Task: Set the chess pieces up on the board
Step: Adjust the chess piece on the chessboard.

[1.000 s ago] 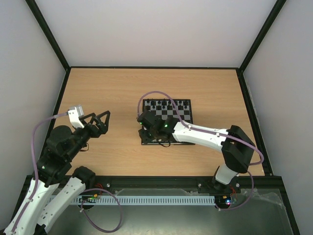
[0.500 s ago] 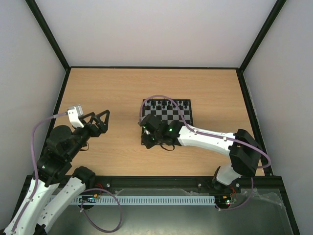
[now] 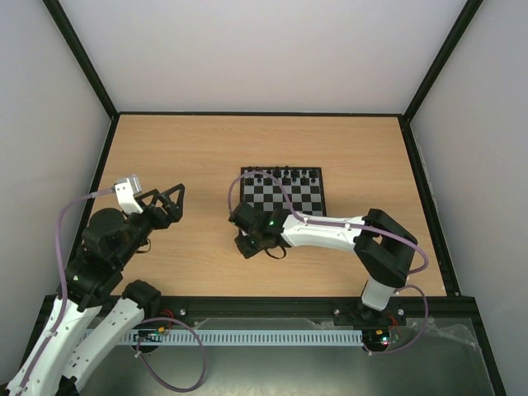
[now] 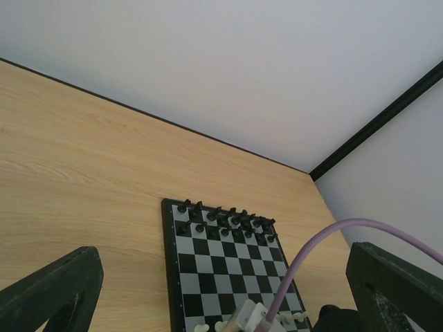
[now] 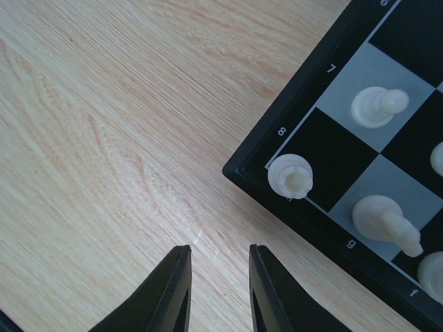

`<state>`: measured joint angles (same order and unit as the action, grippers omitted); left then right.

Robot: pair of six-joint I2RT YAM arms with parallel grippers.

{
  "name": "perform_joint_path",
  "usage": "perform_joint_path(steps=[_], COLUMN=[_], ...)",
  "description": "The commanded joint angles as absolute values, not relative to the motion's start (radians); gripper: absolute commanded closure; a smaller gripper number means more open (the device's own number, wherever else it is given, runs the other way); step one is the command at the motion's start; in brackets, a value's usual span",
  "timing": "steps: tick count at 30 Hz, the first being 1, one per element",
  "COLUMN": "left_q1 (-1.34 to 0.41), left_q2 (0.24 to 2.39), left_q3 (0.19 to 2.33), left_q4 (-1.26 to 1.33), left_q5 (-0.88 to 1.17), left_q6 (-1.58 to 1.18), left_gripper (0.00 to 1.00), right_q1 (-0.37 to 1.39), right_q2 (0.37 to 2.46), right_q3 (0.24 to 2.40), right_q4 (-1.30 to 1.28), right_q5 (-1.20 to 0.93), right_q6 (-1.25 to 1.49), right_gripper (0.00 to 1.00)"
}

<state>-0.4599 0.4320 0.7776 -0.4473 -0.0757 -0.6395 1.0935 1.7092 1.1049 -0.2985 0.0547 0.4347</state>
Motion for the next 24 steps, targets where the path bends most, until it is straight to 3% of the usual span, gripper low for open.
perform_joint_path(steps=[1, 24], left_q1=[-0.463, -0.463], left_q2=[0.436, 0.449], left_q3=[0.779, 0.769], left_q4=[-0.454, -0.44], left_q5=[-0.086, -0.091], left_q6=[-0.646, -0.638], left_gripper=[0.01, 0.0], right_q1=[1.1, 1.096], right_q2=[1.739, 1.877], right_q3=[1.139, 1.245], right_q4=[-0.307, -0.327], right_q5=[0.078, 0.162], right_q6=[0.451, 0.431], right_gripper=[0.74, 0.74])
